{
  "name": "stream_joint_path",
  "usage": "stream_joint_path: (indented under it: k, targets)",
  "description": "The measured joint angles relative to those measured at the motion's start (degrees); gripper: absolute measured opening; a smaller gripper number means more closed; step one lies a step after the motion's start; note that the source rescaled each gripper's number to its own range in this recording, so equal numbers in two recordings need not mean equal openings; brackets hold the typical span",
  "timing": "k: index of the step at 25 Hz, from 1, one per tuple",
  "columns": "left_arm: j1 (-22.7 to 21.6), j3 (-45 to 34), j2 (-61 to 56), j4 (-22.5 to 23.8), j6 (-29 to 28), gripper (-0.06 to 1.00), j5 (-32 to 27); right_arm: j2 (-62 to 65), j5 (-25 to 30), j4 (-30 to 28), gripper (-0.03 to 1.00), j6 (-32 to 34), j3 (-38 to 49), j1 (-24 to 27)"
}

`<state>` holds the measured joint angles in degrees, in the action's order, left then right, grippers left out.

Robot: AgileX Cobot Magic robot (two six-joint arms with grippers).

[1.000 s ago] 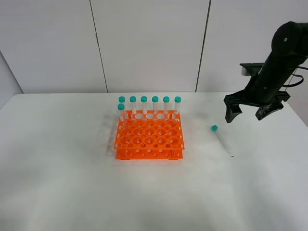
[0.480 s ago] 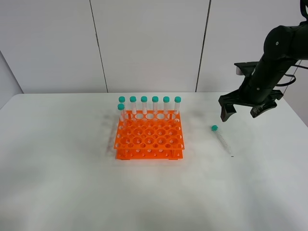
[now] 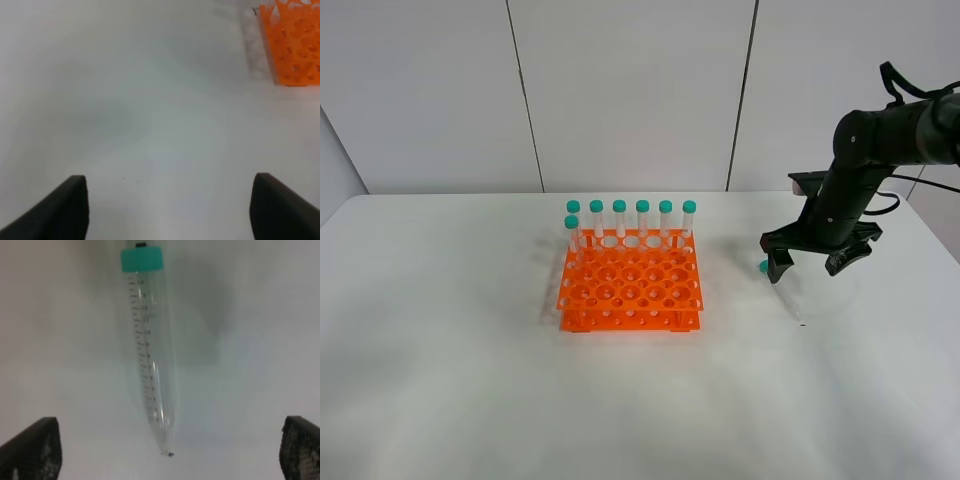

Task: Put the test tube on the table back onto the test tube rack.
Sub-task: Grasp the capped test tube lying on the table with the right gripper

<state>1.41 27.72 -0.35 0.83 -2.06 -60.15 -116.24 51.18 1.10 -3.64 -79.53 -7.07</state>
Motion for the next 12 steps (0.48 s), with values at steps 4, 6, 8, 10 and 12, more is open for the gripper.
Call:
stream_joint_path:
  k: [4, 6, 8, 10, 12]
  targets:
    - [0.00, 0.00, 0.00, 0.00, 0.00, 0.96, 0.00, -2.96, -1.34, -0.06, 0.94, 0.02, 0.00, 0.00]
    - [0.00, 0.00, 0.00, 0.00, 0.00, 0.96, 0.00, -3.89, -1.40, 0.00, 0.94, 0.07, 0.00, 0.00]
    - [0.00, 0.00, 0.00, 0.00, 0.05, 0.96, 0.00, -4.54, -1.40, 0.05, 0.94, 0.07, 0.00, 0.00]
    - [0.00, 0.00, 0.00, 0.00, 0.05, 0.96, 0.00, -5.13, -1.40, 0.05, 0.94, 0.07, 0.00, 0.00]
    - [0.00, 0.00, 0.00, 0.00, 0.05, 0.96, 0.00, -5.77, -1.45, 0.05, 0.94, 0.07, 0.00, 0.00]
